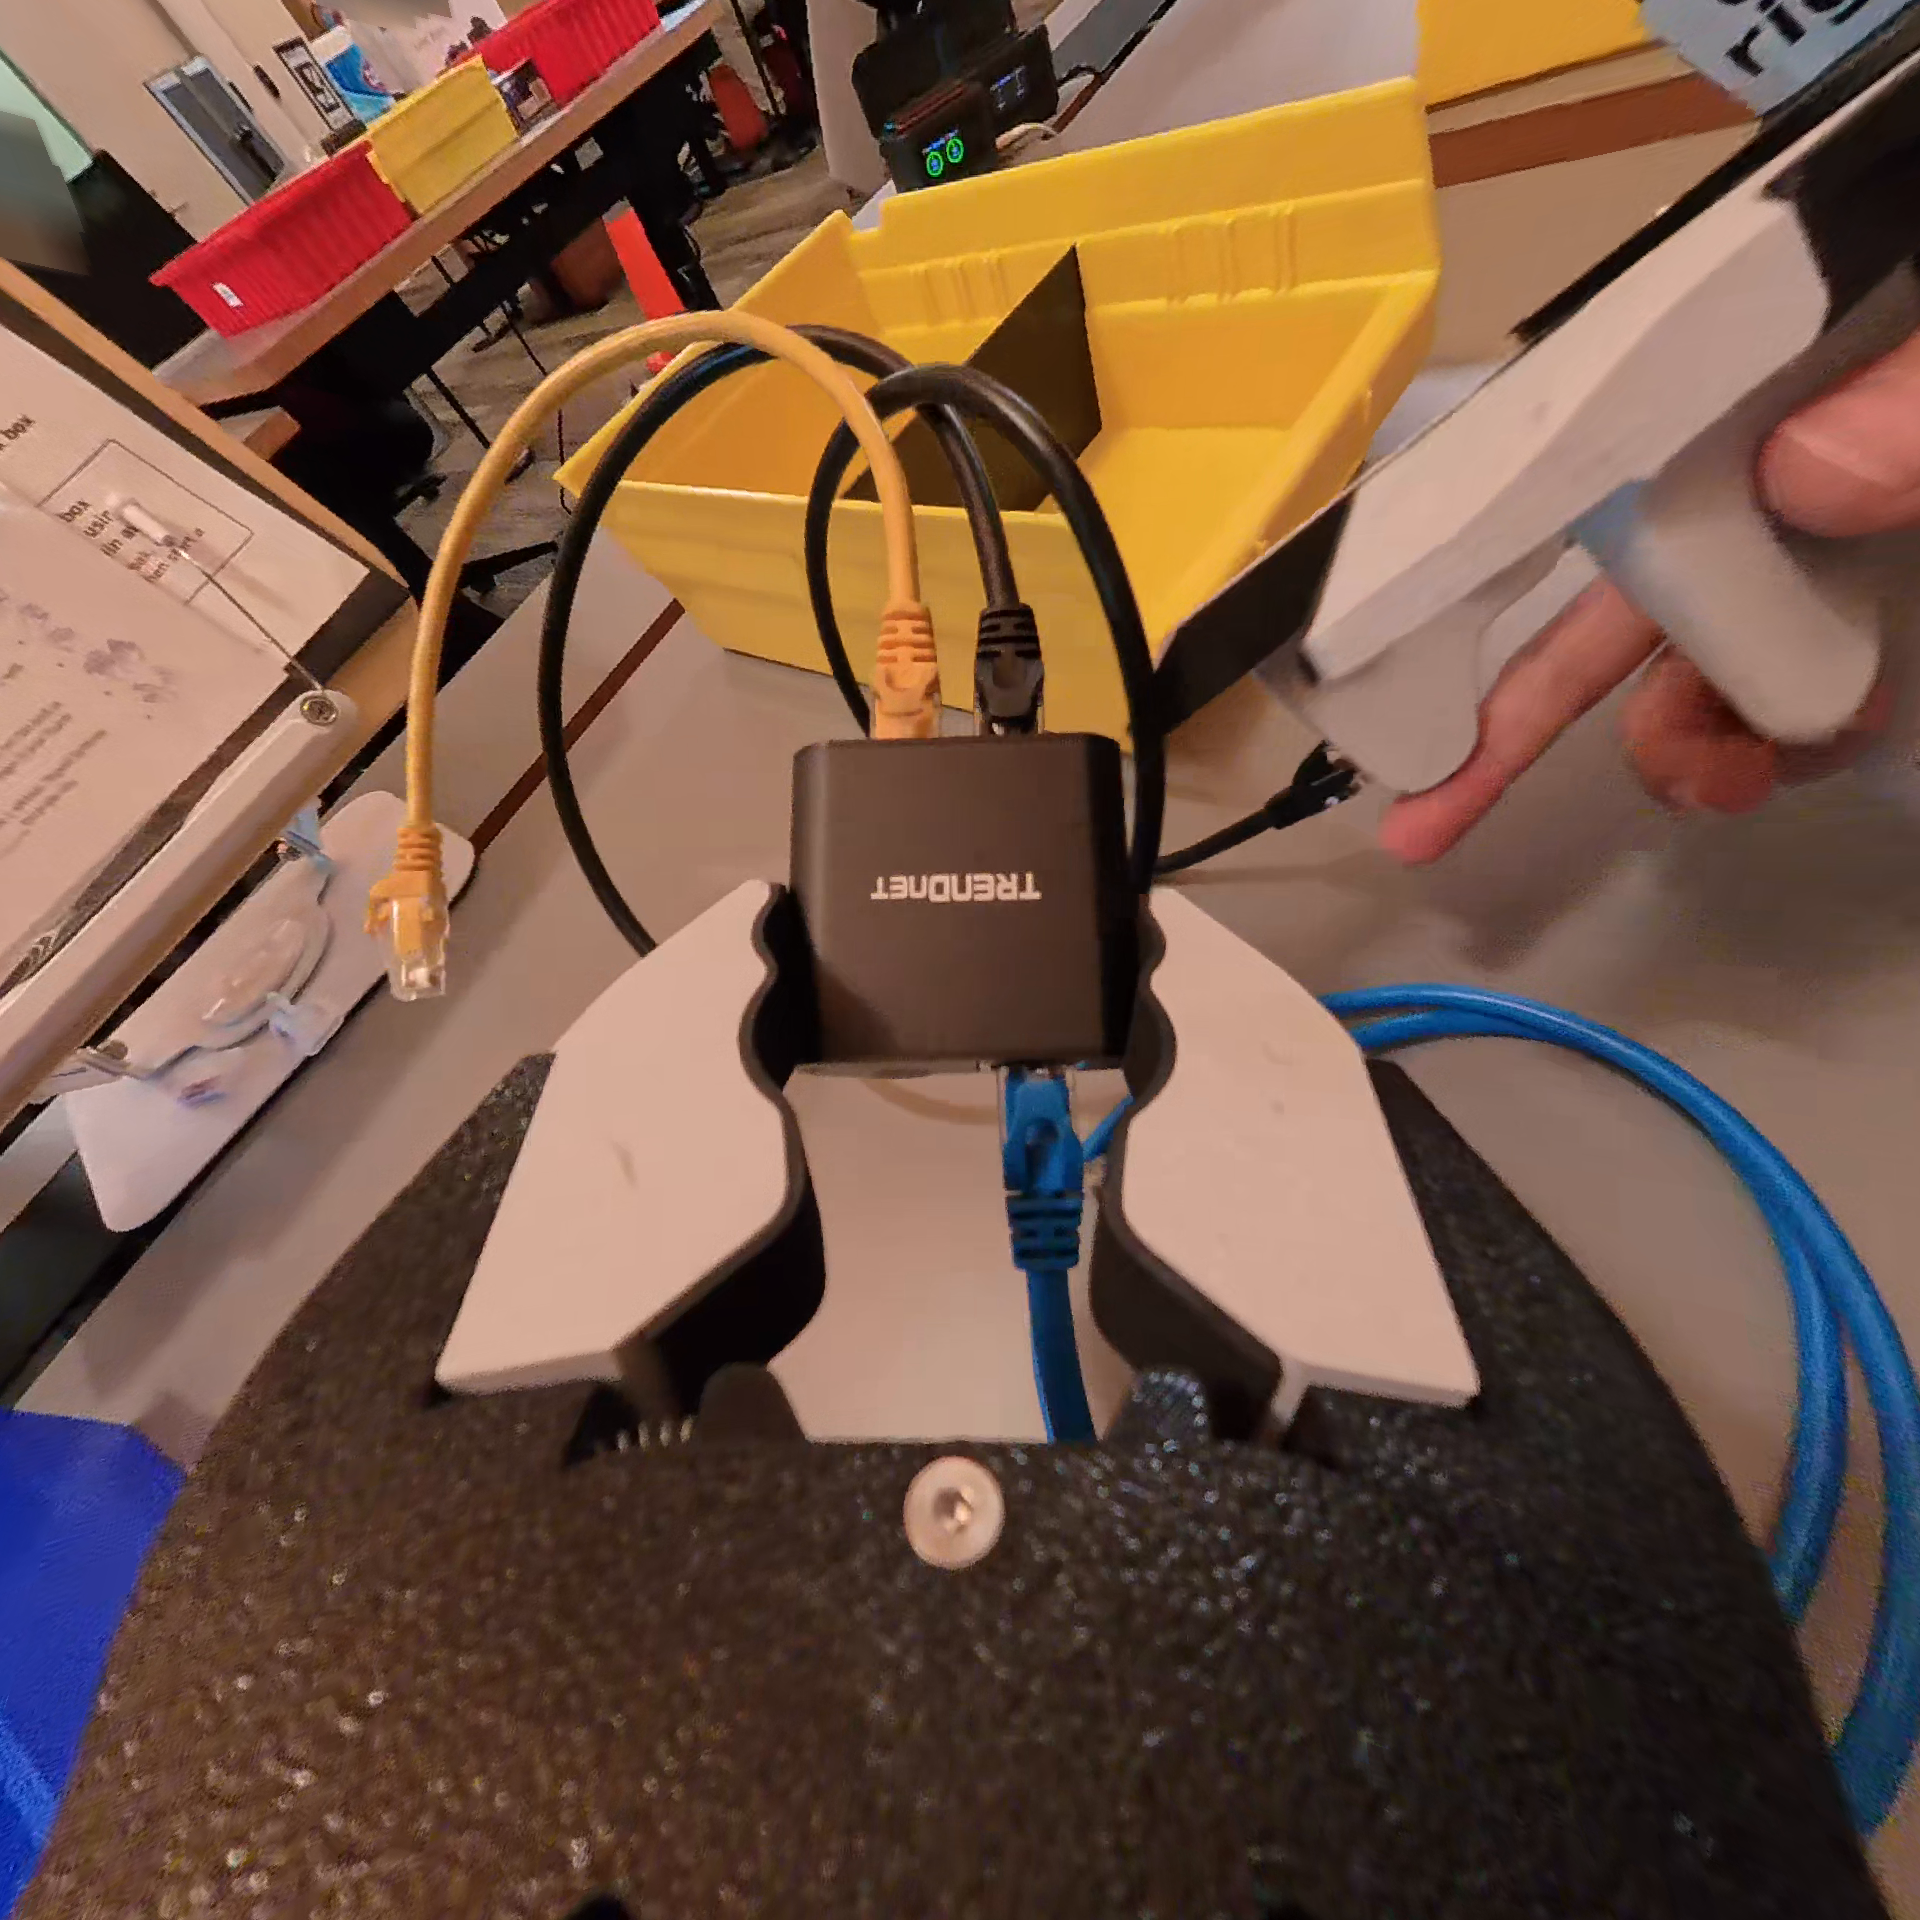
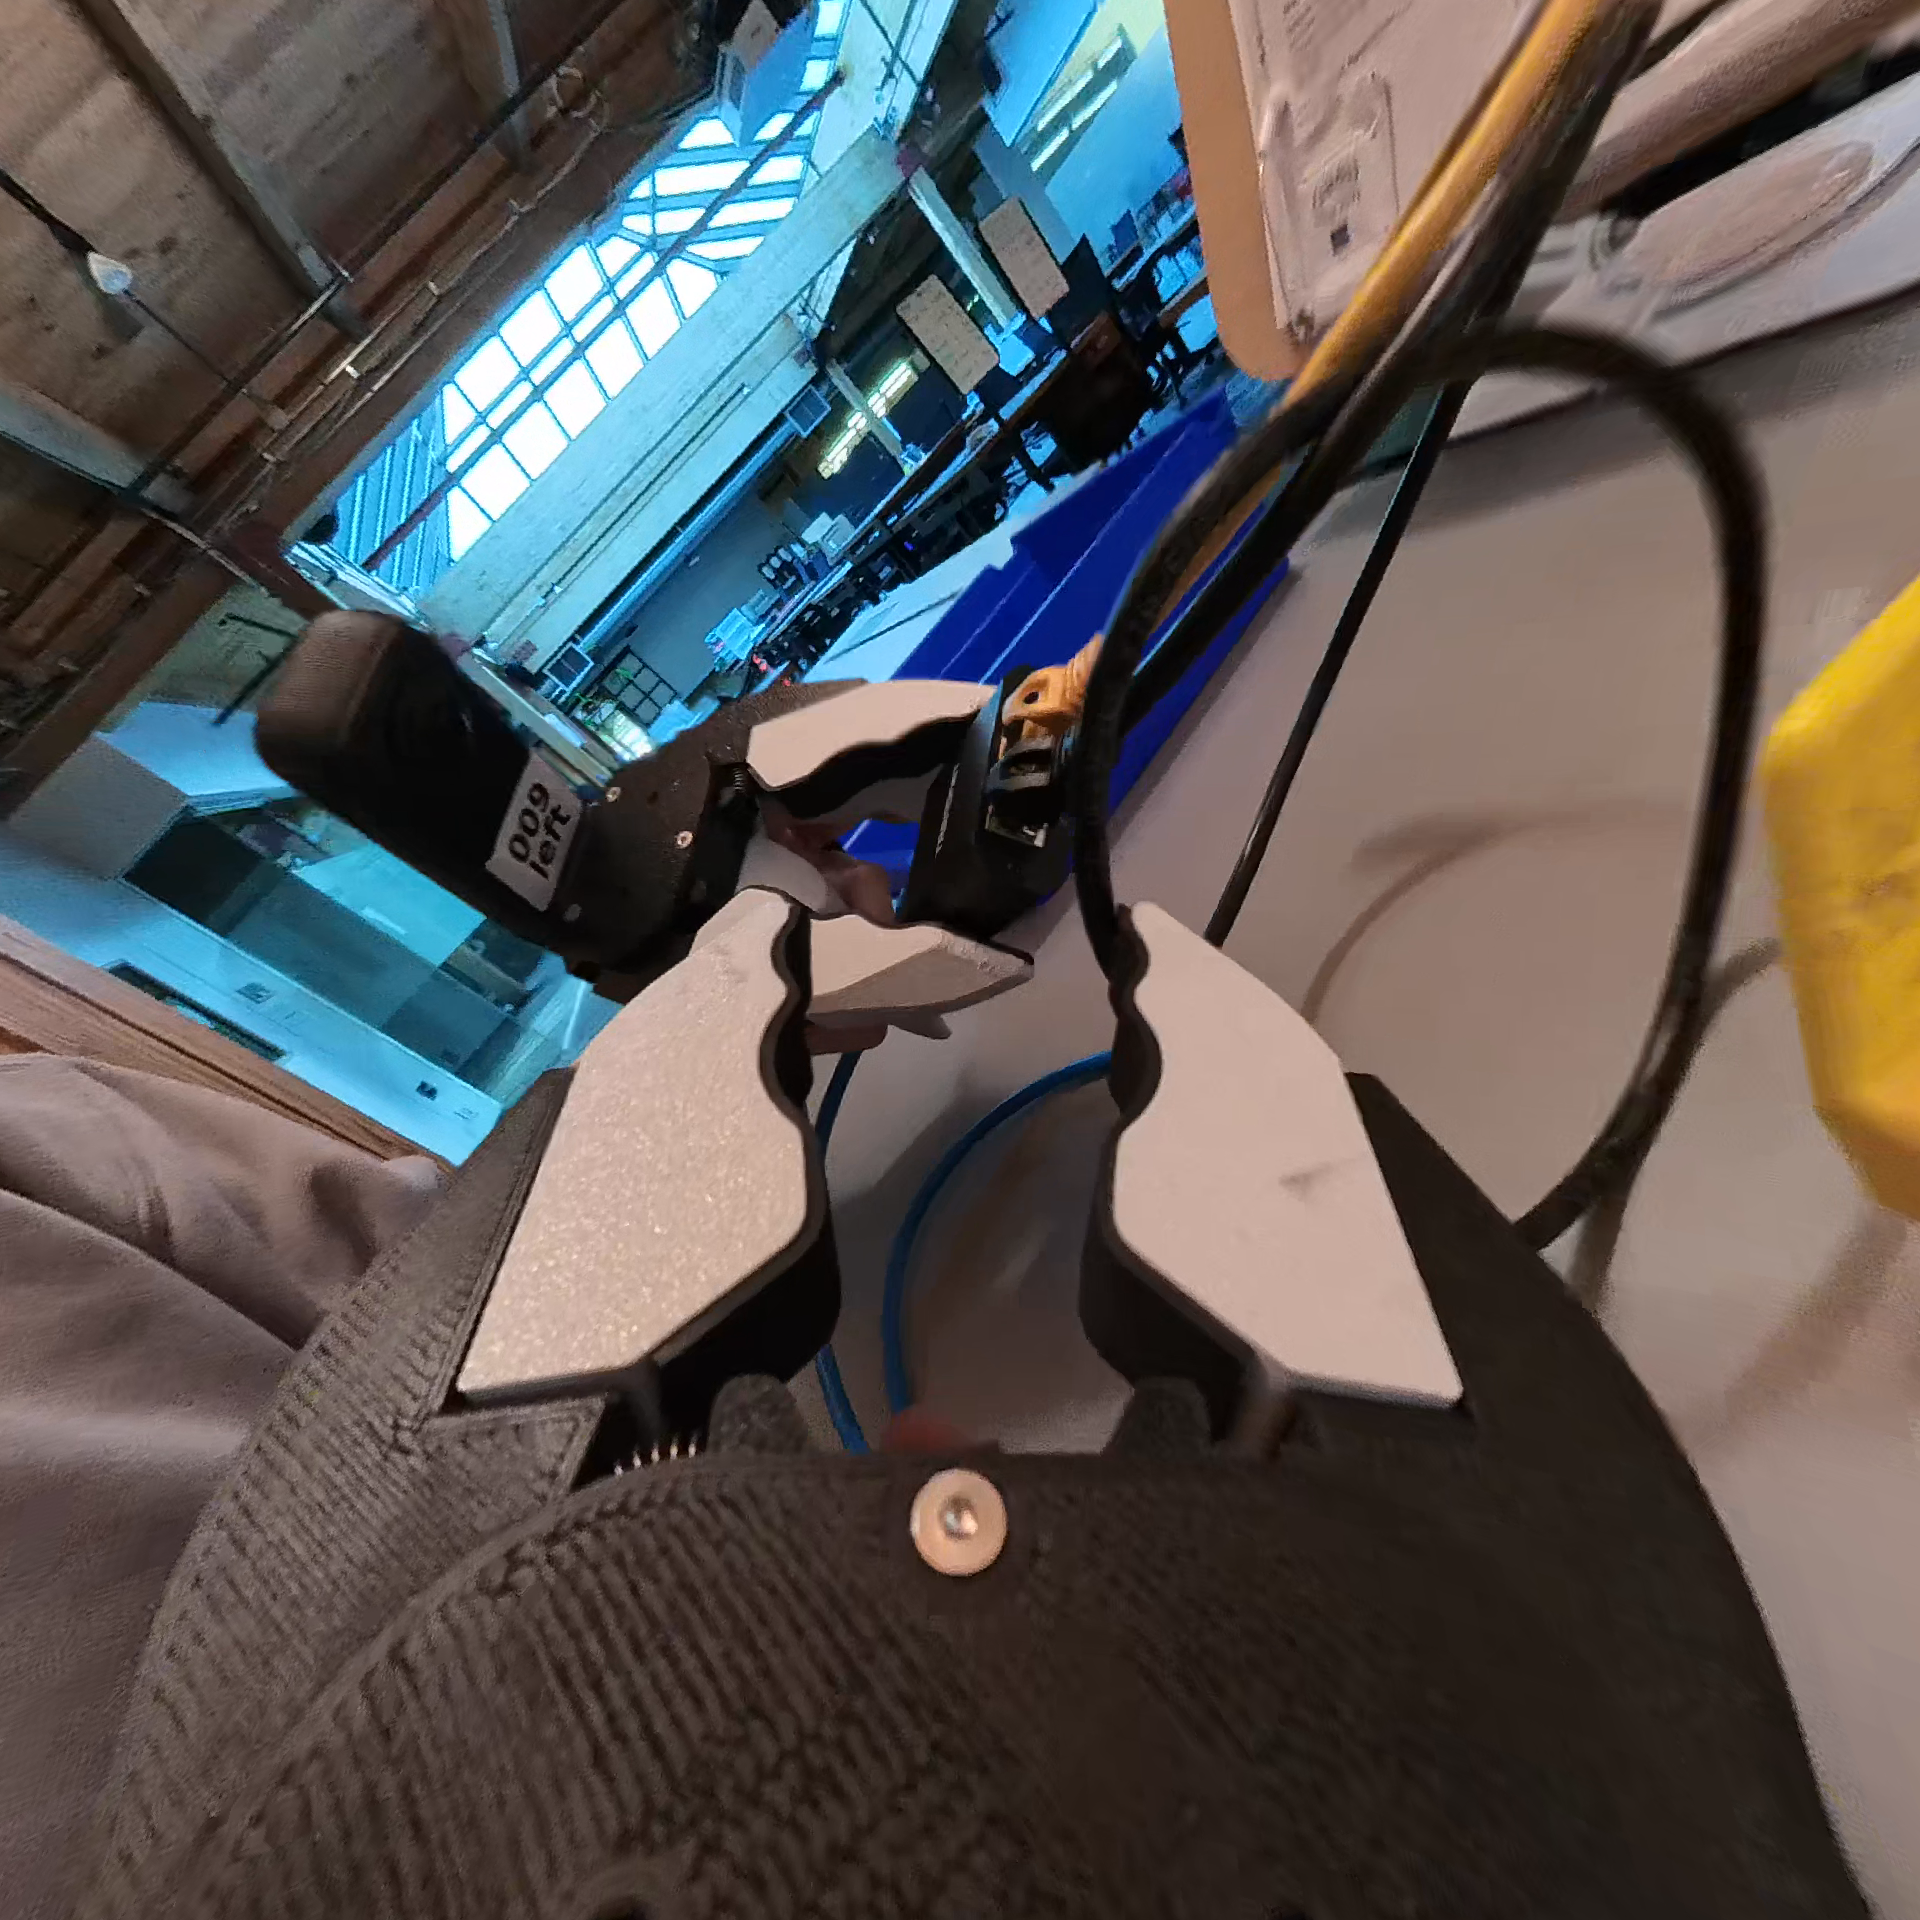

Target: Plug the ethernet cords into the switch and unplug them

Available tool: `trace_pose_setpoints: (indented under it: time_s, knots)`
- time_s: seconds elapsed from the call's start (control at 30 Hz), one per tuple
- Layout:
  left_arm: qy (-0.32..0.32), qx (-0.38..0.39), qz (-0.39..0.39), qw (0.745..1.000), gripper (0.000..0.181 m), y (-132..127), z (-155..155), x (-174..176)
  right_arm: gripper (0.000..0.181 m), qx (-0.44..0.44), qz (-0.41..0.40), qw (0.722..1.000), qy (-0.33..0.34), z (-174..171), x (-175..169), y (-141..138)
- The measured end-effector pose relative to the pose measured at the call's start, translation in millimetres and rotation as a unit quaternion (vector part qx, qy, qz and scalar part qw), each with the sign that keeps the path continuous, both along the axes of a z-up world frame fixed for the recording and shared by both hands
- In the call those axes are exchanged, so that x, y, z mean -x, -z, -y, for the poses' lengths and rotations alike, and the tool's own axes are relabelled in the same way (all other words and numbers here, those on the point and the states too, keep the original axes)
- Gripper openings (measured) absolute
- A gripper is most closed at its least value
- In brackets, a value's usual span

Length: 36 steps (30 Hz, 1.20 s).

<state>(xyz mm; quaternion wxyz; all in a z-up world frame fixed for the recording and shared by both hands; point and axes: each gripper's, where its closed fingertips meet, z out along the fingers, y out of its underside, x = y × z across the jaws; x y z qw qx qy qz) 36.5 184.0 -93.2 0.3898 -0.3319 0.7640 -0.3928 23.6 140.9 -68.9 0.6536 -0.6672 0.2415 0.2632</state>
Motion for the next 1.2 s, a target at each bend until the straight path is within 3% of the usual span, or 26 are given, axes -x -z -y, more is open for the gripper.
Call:
trace_pose_setpoints:
  time_s: [0.27,0.37,0.57,0.77,0.9,1.2]
  knots:
    - [-0.022,0.022,-0.013,0.999,0.061,-2.7,-12.6,0.4,0.061,-0.026,0.029,0.995,0.093,20.0,-27.2,-21.8]
    - [-0.029,0.020,-0.016,0.999,0.061,0.0,-17.2,-0.8,0.060,-0.027,0.058,0.984,0.168,35.7,-43.8,-33.1]
    - [-0.016,0.035,-0.024,0.999,0.061,8.2,-7.8,-3.6,0.063,0.013,0.073,0.990,0.123,12.9,-21.7,-17.1]
    - [0.016,0.005,-0.019,1.000,0.061,12.3,3.1,-0.2,0.053,-0.012,-0.015,0.996,0.089,-9.3,-10.7,10.4]
    - [0.015,-0.001,-0.011,1.000,0.061,12.5,1.4,-1.1,0.034,-0.035,-0.064,0.993,0.092,-7.7,-14.1,10.9]
    - [-0.023,-0.079,0.025,0.996,0.061,10.1,-2.9,-4.8,0.037,-0.054,-0.087,0.991,0.086,-14.1,3.0,0.0]
